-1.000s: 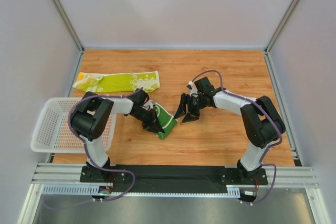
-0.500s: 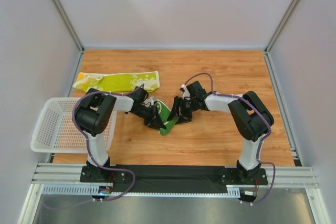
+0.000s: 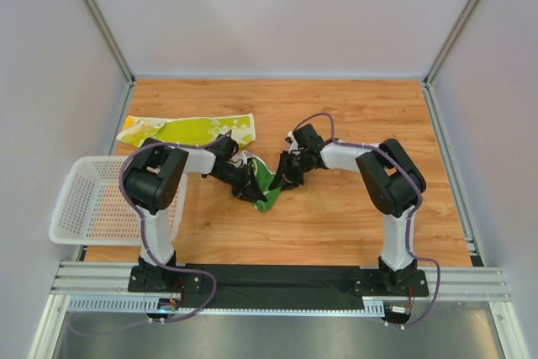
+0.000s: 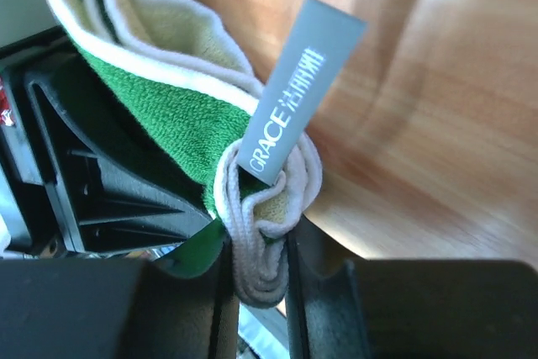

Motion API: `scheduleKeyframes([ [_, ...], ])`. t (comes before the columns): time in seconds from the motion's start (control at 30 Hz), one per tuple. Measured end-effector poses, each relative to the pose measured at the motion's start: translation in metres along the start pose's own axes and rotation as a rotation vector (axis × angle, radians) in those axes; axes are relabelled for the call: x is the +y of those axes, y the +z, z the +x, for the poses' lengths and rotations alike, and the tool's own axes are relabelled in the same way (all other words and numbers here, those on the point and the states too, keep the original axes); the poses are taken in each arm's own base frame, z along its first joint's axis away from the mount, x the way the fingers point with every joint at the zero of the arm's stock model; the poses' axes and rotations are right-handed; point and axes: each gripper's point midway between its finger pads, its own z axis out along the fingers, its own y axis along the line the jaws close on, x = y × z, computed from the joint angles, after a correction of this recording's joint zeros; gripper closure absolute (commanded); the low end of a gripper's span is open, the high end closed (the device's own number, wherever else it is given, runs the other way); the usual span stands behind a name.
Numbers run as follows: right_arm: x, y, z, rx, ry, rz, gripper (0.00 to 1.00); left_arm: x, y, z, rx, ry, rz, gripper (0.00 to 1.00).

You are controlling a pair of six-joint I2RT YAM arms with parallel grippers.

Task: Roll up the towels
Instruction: Roll the towel

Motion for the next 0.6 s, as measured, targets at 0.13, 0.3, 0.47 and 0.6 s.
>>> scheduleKeyframes([
  [0.13,-0.003,-0.003,-0.007,0.020,0.022,0.065,0.89,-0.002,0.000,-0.005,-0.002,-0.001,-0.014,0.96],
  [0.3,-0.013,-0.015,-0.010,0.039,0.044,0.170,0.90,-0.010,0.007,-0.008,-0.014,0.061,-0.084,0.82],
  [0.47,-0.029,-0.031,-0.015,0.037,0.078,0.253,0.90,-0.024,0.016,-0.015,-0.050,0.196,-0.176,0.77],
  [0.6,-0.040,-0.043,-0.018,0.038,0.111,0.300,0.91,-0.033,0.021,-0.019,-0.080,0.292,-0.240,0.75],
])
